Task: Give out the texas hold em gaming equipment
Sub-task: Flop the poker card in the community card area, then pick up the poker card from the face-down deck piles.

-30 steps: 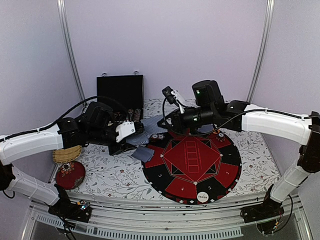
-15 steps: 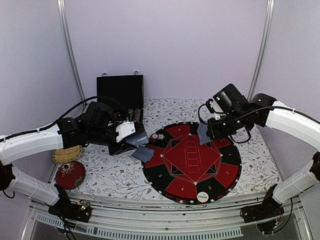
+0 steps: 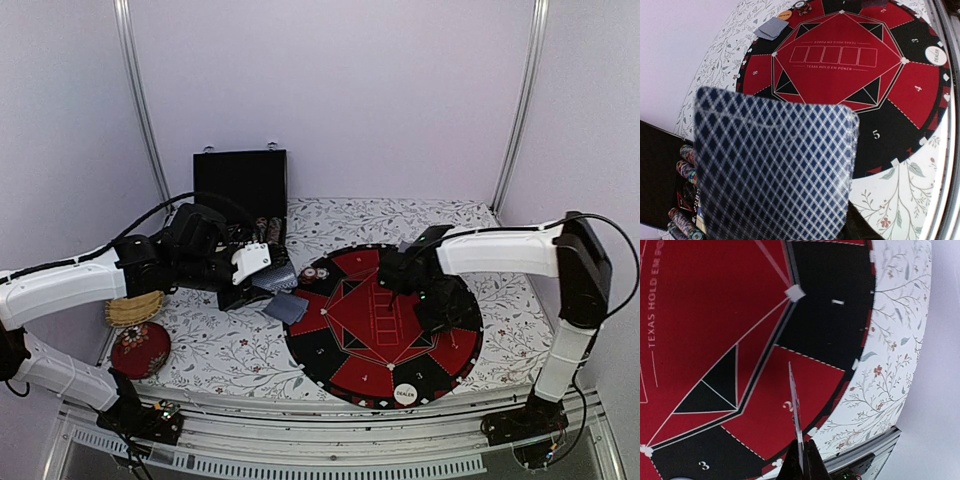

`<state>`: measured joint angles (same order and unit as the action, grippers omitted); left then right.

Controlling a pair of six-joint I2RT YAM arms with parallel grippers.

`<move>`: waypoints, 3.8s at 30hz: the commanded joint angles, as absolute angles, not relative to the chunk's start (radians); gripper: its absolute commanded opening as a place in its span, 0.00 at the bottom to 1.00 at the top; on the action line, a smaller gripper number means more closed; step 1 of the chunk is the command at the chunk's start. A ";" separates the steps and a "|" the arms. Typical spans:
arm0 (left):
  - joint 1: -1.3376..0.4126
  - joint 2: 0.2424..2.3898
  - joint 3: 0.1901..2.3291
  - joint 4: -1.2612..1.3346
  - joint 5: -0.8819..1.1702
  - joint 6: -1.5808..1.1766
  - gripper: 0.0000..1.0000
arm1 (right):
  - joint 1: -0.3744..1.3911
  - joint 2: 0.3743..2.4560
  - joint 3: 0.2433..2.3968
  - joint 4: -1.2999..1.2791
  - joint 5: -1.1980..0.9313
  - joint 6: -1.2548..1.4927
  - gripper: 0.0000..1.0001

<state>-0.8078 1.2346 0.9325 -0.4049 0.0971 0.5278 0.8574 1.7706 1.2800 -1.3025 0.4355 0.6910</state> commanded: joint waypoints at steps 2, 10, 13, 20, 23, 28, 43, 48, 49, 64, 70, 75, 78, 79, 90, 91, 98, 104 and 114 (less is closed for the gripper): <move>-0.824 1.220 0.929 -0.383 0.105 0.533 0.47 | 0.950 1.930 1.377 -1.209 0.337 0.653 0.02; -0.825 1.218 0.927 -0.384 0.104 0.535 0.47 | 0.932 1.928 1.300 -0.801 -0.072 0.599 0.02; -0.826 1.217 0.927 -0.384 0.104 0.535 0.47 | 0.903 1.921 1.259 -0.703 -0.133 0.649 0.02; -0.826 1.213 0.926 -0.383 0.100 0.535 0.47 | 0.889 1.912 1.229 -0.652 -0.102 0.704 0.02; -0.826 1.213 0.925 -0.384 0.101 0.536 0.47 | 0.873 1.884 1.176 -0.614 -0.109 0.739 0.02; -0.827 1.215 0.925 -0.383 0.099 0.535 0.47 | 0.871 1.874 1.180 -0.680 -0.032 0.746 0.02; -0.826 1.215 0.925 -0.384 0.095 0.537 0.47 | 0.870 1.804 1.096 -0.590 -0.087 0.799 0.02; -0.826 1.213 0.923 -0.384 0.097 0.537 0.47 | 0.871 1.773 1.049 -0.499 -0.095 0.843 0.05; -0.827 1.213 0.924 -0.384 0.098 0.537 0.47 | 0.869 1.778 1.054 -0.500 -0.092 0.842 0.08; -0.827 1.210 0.922 -0.384 0.096 0.539 0.47 | 0.868 1.705 1.101 -0.537 -0.103 0.816 0.54; -0.828 1.210 0.921 -0.384 0.097 0.540 0.47 | 0.862 1.616 1.152 -0.527 -0.139 0.740 0.78; -0.828 1.210 0.923 -0.383 0.100 0.540 0.47 | 0.817 1.516 1.094 -0.182 -0.437 0.572 0.99; -0.828 1.210 0.925 -0.385 0.100 0.540 0.47 | 0.811 1.551 1.075 0.082 -0.618 0.555 0.99; -0.827 1.210 0.925 -0.385 0.099 0.540 0.47 | 0.812 1.581 1.096 0.127 -0.641 0.555 0.99; -0.831 1.210 0.922 -0.385 0.110 0.543 0.47 | 0.879 1.870 1.359 0.247 -0.724 0.435 1.00; -0.831 1.212 0.922 -0.385 0.111 0.543 0.47 | 0.883 1.890 1.373 0.248 -0.726 0.431 1.00; -0.832 1.216 0.922 -0.385 0.107 0.542 0.47 | 0.904 1.969 1.435 0.210 -0.677 0.401 0.89; -0.831 1.216 0.920 -0.382 0.109 0.542 0.47 | 0.903 1.878 1.369 0.173 -0.558 0.368 0.68; -0.831 1.218 0.920 -0.382 0.107 0.541 0.46 | 0.901 1.794 1.308 0.108 -0.523 0.351 0.43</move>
